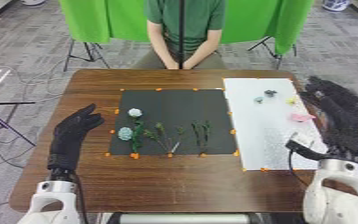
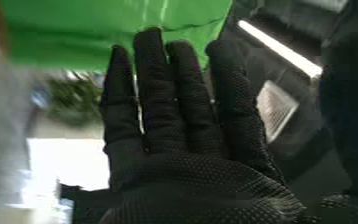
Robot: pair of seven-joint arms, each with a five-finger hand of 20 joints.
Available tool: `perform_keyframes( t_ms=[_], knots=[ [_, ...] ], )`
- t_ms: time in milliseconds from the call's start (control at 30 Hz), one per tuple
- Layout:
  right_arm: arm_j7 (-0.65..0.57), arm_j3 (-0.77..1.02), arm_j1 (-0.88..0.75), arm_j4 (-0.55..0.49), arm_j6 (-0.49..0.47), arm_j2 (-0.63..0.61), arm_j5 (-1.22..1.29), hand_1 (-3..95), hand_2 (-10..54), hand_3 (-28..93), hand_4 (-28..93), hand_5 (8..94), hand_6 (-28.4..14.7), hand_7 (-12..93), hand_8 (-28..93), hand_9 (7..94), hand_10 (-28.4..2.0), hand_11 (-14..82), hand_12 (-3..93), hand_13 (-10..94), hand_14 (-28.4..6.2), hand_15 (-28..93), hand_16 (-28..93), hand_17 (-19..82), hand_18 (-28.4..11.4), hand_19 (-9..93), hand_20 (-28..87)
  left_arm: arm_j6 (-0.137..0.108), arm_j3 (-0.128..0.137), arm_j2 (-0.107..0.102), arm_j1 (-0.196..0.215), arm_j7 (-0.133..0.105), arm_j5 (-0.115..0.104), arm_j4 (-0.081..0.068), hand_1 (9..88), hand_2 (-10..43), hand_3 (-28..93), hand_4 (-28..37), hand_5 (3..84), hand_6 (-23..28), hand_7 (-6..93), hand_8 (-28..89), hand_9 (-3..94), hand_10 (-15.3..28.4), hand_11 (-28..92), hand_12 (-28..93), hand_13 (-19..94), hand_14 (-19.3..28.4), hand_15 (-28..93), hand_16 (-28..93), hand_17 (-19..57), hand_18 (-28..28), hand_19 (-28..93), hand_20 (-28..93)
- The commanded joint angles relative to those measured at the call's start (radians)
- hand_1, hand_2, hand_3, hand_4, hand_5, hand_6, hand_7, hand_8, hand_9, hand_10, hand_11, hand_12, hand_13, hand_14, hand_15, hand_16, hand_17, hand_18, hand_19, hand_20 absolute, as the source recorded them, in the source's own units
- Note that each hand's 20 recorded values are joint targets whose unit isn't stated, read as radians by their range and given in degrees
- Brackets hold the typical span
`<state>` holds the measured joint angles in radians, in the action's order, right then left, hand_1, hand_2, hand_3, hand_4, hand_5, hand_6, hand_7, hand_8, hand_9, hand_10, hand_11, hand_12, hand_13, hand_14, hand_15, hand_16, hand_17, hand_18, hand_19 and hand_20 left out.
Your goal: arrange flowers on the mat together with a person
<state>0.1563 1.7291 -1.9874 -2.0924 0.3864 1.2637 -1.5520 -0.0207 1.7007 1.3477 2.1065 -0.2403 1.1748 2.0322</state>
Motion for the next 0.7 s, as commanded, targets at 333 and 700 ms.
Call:
perform_keyframes(
  t_ms=[333, 700],
  knots=[
    [-0.522, -0.139, 0.447, 0.273, -0.769, -0.38, -0.885, 32.2, -9.5, 75, -20, 47.1, 0.8, 15, -8, 43.7, -19.2, 11.4, 24.4, 54, -13.2, 46, 26, 29, -17.1, 54, 44, -0.021, -0.01, 0.006, 0.018, 0.005, 0.006, 0.007, 25.0, -0.8, 66, -21.9, 46.1, 5.0, 13.2, -6, 46.8, 13.5, 20, 15, 38, 19.3, 24, 2, 6.3, 15.4, 12, 18],
    [-0.567, -0.136, 0.395, 0.318, -0.912, -0.392, -0.9, 32.6, -9.5, 75, -23, 47.5, 1.3, 14, -8, 47.3, -20.2, 10.6, 23.3, 56, -13.5, 45, 26, 30, -17.4, 53, 42, -0.004, -0.002, 0.014, 0.022, -0.015, 0.008, 0.003, 24.2, -2.0, 67, -21.7, 46.0, 5.0, 13.1, -6, 46.8, 13.6, 20, 15, 38, 19.3, 23, 2, 6.5, 15.5, 13, 19]
  ],
)
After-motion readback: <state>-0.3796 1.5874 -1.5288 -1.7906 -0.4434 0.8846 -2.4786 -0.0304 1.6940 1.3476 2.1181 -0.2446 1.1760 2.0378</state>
